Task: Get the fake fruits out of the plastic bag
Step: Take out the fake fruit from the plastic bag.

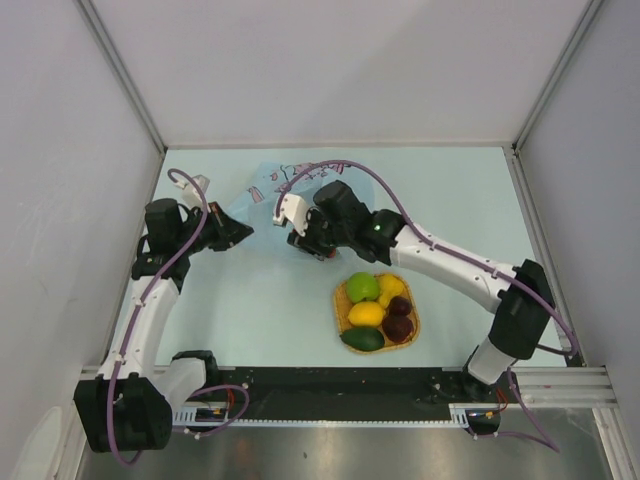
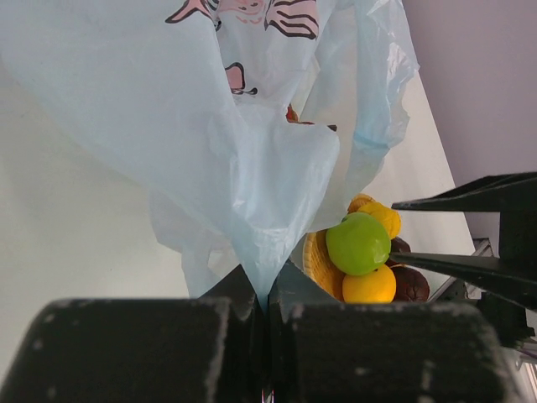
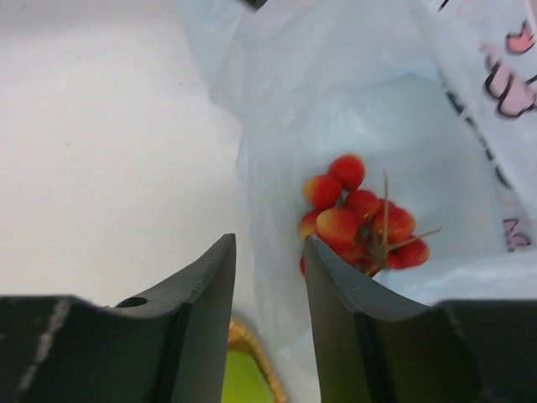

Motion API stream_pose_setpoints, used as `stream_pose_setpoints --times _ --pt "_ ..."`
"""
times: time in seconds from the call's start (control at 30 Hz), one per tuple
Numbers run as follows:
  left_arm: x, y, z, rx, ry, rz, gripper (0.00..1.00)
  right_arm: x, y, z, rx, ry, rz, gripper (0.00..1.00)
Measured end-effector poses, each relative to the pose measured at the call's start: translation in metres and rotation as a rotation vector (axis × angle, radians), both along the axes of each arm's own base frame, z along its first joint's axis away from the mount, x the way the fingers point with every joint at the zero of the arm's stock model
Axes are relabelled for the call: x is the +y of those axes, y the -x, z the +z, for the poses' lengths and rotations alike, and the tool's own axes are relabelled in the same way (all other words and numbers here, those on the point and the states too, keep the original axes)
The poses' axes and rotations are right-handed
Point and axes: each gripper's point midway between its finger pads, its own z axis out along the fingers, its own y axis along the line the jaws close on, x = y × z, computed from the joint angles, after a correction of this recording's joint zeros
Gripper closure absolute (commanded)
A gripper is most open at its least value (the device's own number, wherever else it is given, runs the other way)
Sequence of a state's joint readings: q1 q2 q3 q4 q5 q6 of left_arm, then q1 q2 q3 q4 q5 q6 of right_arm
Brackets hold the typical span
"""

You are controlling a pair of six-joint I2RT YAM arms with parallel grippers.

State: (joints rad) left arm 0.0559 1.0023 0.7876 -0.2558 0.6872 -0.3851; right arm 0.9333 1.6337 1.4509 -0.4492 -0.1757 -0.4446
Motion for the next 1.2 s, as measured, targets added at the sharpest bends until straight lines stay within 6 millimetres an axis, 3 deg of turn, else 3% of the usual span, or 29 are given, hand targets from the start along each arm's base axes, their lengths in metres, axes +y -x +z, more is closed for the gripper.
stream_pose_setpoints --times 0.07,0.17,0.3,0.37,0.5,0.7,0.97,1.03,1.2 --pt "0.0 0.0 0.001 -0.002 0.0 0.0 1.0 0.013 -0.01 0.009 -0.025 -0.027 -0.003 0.48" --pt "0.0 0.001 0.002 -0.008 0.0 -0.001 0.99 0.027 -0.029 0.003 -0.046 -0.025 -0.023 0.37" --pt "-0.001 0.003 0.006 -0.023 0.002 -0.008 0.99 0.04 -0.069 -0.024 -0.065 0.038 -0.052 0.2" --pt "-0.002 0.004 0.008 -0.03 0.003 -0.01 0.99 0.04 -0.088 -0.038 -0.083 0.095 -0.043 0.2" --pt "-0.002 0.006 0.011 -0.039 0.005 -0.015 0.99 0.024 -0.103 -0.055 -0.139 0.254 0.014 0.21" --pt "-0.003 0.006 0.008 -0.038 0.009 -0.02 0.99 0.007 -0.094 -0.065 -0.18 0.4 0.098 0.22" --pt "-0.003 0.006 0.005 -0.036 0.014 -0.018 0.99 -0.017 -0.099 -0.082 -0.209 0.509 0.091 0.28" --pt "-0.003 0.006 0.006 -0.04 0.014 -0.018 0.99 -0.02 -0.103 -0.08 -0.227 0.521 0.087 0.33" --pt "-0.004 0.008 0.005 -0.043 0.013 -0.018 0.99 -0.026 -0.116 -0.083 -0.257 0.573 0.079 0.57"
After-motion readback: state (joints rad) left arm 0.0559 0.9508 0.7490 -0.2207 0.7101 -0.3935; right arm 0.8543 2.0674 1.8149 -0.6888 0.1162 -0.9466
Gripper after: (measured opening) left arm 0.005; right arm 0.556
